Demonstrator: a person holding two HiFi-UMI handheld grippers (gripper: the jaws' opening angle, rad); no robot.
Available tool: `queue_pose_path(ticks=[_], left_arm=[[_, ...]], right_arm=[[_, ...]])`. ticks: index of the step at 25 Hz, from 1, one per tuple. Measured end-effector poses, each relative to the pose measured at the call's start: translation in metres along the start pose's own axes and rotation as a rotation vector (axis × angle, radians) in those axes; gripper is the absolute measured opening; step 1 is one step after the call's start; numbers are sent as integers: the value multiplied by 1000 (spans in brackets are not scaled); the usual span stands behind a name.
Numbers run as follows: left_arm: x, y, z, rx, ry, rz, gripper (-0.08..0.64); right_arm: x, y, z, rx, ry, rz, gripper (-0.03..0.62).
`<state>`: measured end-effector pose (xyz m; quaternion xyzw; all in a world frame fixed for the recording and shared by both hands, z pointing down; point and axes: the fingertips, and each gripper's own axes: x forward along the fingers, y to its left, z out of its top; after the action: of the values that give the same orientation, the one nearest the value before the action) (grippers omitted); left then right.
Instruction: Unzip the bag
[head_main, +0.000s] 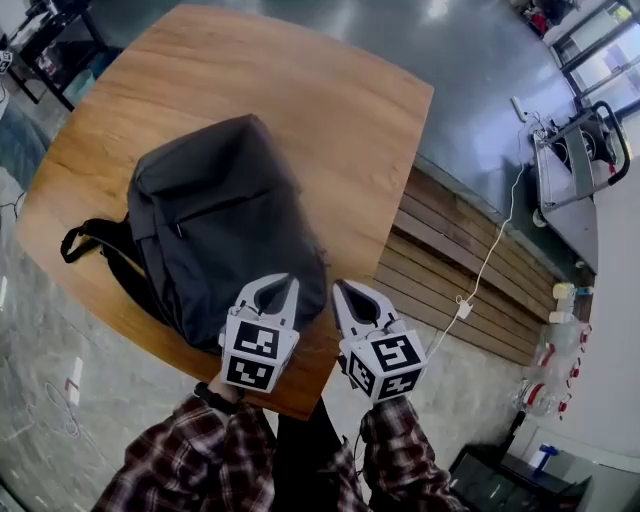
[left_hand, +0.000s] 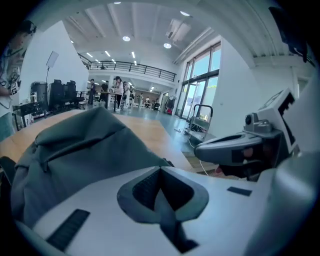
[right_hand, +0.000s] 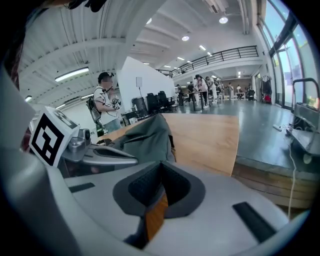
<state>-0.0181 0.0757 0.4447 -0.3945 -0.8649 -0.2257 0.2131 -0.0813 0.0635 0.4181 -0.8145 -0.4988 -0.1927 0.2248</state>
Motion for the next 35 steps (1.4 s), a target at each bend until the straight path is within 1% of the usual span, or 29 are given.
queue_pose_path(ticks=[2,5,9,12,14,16,18,20,21,23,26,28,29,31,35], left_arm=[[10,1,-15,-3,38,-3,9],[20,1,-27,15,69,0,9],[26,3,-32,9,87,11,9],[27,5,-32,0,83,11,9],[27,5,-33,-2,85,13,9],[28,5,-34,2,93,14,9],[29,4,-35,11,104,16,9],[29,4,-37,14,108,18,9],[29,4,-37,13,108,17,9],[30,4,-36,17,109,17,9],[31,4,-39,41,124,17,9],[32,2,-41,57,134,16,9],[33,2,-42,62,139,15,9],[33,1,-43,66,145,13,9],[36,-1,-44,83,166,9,9]], right_arm=[[10,-8,-13,7,27,7,12],[25,-20,-28,-2,69,15,12],[38,-30,-41,-52,113,42,12],[46,-35,-42,-115,141,96,12],[53,-35,-40,-207,162,151,15],[58,-32,-41,-355,196,217,26],[63,-31,-49,-521,256,284,45],[65,-28,-54,-639,292,357,76],[66,-25,-53,-686,290,385,78],[67,-22,-49,-786,276,411,81],[71,-17,-49,-954,270,423,80],[71,-16,-50,-1036,274,427,66],[72,-17,-49,-1053,274,423,39],[72,-20,-44,-1032,271,414,13],[70,-19,-38,-865,292,445,11]])
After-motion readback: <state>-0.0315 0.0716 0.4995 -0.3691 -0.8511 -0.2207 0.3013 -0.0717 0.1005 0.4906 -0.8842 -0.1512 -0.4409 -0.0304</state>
